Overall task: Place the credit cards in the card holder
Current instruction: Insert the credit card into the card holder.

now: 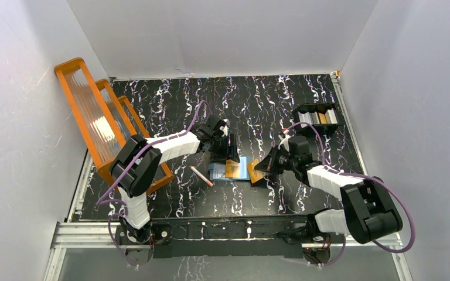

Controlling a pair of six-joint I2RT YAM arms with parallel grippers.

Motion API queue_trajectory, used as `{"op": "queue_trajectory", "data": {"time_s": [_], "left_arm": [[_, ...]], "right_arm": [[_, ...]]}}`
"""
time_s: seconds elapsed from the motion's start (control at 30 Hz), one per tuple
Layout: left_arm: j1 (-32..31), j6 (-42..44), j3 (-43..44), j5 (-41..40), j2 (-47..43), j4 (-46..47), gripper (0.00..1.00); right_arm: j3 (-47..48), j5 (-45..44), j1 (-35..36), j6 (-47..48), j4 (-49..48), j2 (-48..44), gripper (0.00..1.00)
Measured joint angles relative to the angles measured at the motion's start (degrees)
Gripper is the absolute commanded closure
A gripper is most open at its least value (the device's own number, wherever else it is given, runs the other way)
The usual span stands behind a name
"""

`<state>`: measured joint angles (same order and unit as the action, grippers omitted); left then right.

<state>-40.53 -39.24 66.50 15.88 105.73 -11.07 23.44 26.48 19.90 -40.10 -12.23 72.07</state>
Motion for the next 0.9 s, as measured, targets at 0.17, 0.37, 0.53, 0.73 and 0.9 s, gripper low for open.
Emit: {"op": "queue_trajectory", "data": {"time_s": [0.17,0.37,0.53,0.73,0.9], "left_arm": [[-0.7,-1.2,0.0,0.0,0.3,0.6,0.41],[-1.9,-3.3,0.3,-0.1,0.9,0.8,0.41],[-2.5,-5.7,0.3,0.0,1.8,2.0,0.42],[-3.3,-8.3,0.3,-0.1,1.9,3.5,0.42],[-3.3,-10.8,-0.7,1.7,2.1,6.5,0.43]], "right_arm": [[-0.7,1.1,0.0,-1.5,-4.0,3.7,1.00],[-6.4,1.1,0.0,-3.3,-7.6,3.2,1.00],[-8.7,1.1,0.0,-4.6,-9.2,1.0,1.00],[-10.2,0.5,0.0,-5.0,-9.1,-1.3,1.00],[-10.2,0.1,0.0,-5.0,-8.5,-2.1,1.00]]}}
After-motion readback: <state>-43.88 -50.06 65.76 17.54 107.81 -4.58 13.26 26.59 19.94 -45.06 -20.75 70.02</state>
